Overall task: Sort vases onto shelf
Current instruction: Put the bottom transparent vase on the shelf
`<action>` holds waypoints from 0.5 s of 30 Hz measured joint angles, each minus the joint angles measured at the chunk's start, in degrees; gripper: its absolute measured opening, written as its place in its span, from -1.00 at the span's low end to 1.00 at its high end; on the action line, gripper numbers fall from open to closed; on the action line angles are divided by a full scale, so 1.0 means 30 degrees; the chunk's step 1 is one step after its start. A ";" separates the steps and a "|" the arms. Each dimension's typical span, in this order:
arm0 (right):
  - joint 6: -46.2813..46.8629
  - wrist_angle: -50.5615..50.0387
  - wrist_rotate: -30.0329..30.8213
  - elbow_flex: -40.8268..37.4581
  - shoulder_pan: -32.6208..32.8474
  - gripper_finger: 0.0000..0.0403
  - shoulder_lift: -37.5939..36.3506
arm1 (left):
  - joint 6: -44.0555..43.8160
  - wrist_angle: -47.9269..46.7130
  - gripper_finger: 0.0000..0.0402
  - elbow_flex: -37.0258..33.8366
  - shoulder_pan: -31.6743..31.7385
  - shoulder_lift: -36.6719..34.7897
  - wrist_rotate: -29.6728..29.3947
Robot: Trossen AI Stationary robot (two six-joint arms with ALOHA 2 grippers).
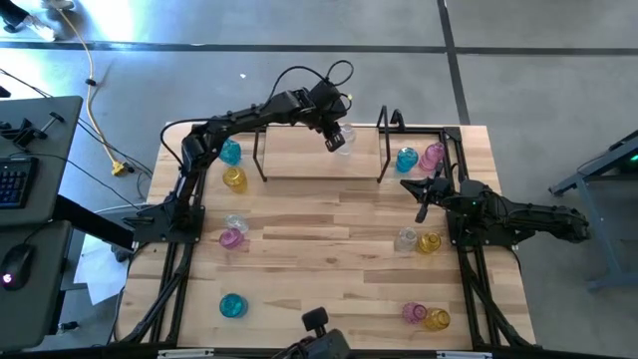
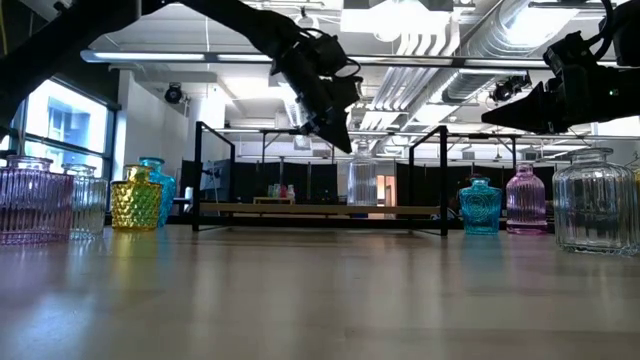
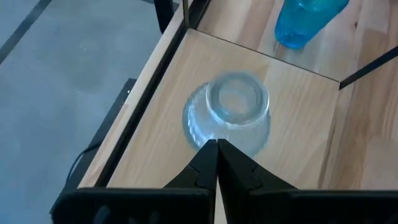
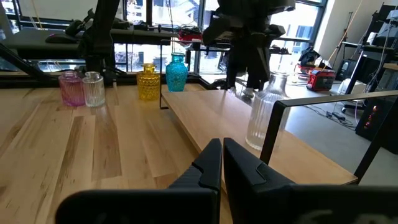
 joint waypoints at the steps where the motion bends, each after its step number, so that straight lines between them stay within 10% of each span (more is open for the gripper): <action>1: 0.0000 -0.0003 -0.0003 0.0004 0.0005 -1.00 -0.0001 | -0.0148 -0.0168 -1.00 0.0000 0.0008 -0.0091 0.0019; 15: 0.0000 -0.0003 -0.0004 0.0000 -0.0001 -1.00 -0.0003 | -0.0463 -0.1137 -1.00 0.0012 -0.1244 0.0452 0.2352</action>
